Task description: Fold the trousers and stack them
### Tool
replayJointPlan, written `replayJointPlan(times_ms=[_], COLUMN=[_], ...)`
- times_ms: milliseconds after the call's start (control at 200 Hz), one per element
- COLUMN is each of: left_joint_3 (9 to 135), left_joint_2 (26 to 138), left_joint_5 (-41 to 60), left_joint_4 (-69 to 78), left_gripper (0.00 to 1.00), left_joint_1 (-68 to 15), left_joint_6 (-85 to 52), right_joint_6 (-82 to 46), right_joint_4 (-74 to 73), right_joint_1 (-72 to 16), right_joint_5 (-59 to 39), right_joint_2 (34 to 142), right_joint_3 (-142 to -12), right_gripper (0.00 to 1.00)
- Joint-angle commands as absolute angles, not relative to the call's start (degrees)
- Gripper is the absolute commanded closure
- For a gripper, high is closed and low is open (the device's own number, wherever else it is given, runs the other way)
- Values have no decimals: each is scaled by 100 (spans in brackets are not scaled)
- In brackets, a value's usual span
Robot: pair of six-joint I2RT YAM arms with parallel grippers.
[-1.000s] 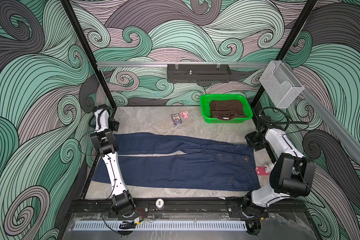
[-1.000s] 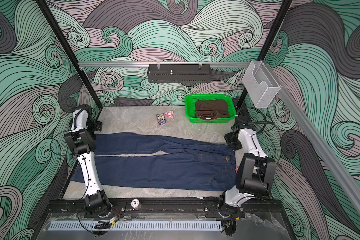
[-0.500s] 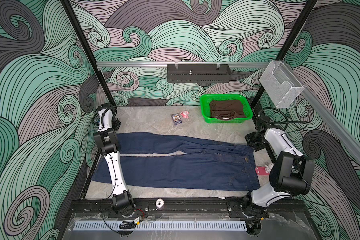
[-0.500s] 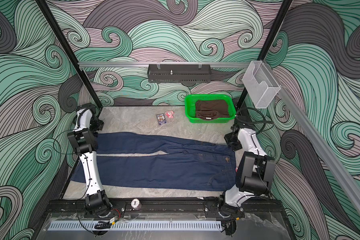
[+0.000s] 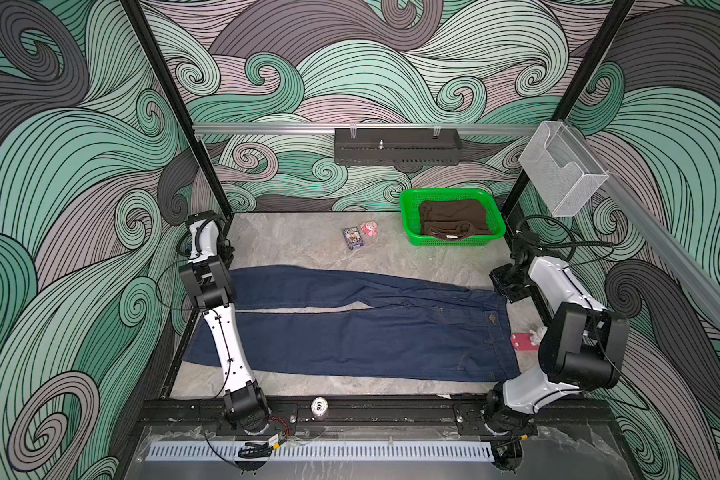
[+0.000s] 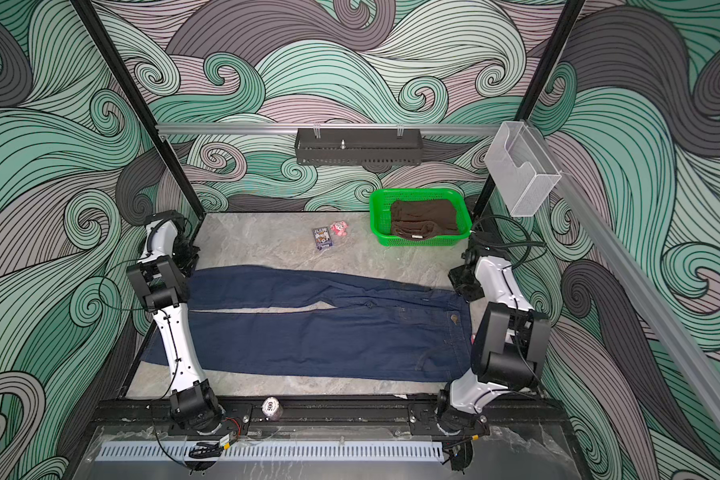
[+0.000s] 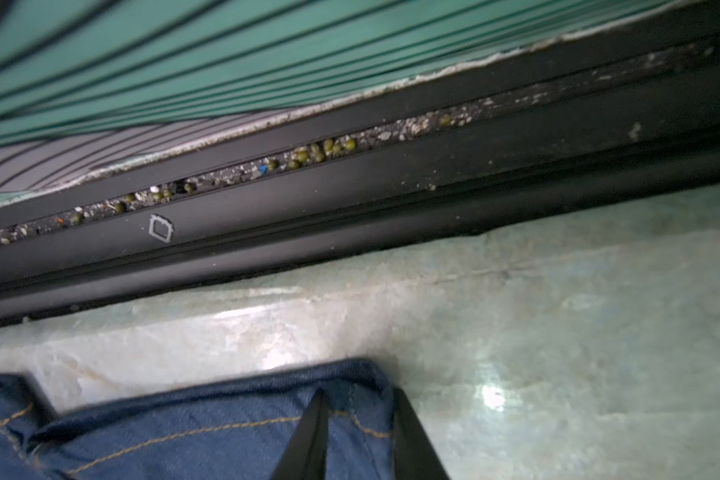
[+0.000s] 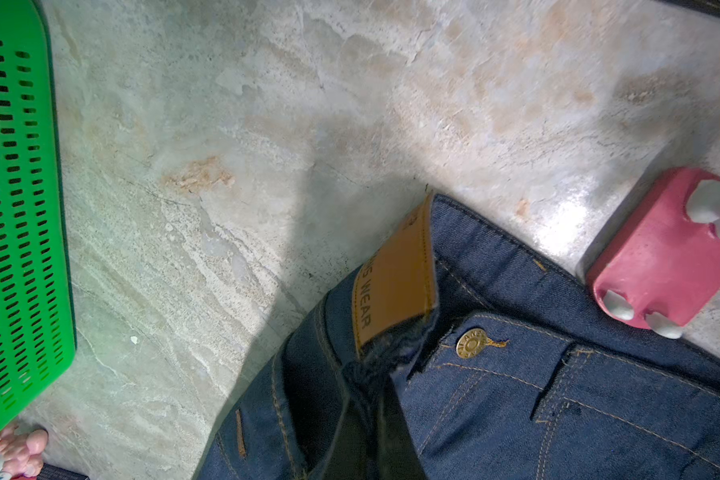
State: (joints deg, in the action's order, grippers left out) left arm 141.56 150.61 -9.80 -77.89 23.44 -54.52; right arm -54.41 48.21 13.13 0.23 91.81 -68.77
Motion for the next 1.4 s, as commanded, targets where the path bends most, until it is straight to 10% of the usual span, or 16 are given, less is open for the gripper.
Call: replayJointPlan(times_ms=[0, 150, 765, 1396], left_joint_3=[14014, 14182, 12924, 13539], left_joint_2=[15285, 15158, 12753, 13170], left_joint_5=[-944, -864, -89, 1539], left_joint_4=[-8120, -8017, -5963, -4249], left_gripper=[81, 100, 100, 100], left_joint_1=[2418, 2421, 2862, 2897], left_joint_6=[-5511, -5507, -5175, -5592], right_joint_6=[-5409, -5434, -6015, -6107], right_joint_4=[4900, 4893, 3813, 2469], right_joint_1=[1292, 1292, 2502, 2486], right_joint_5=[113, 122, -1334, -2440], right_joint_2=[9132, 9088, 9120, 10222], right_joint_3=[-6882, -6890, -7161, -8595], right_gripper=[100, 100, 100, 100])
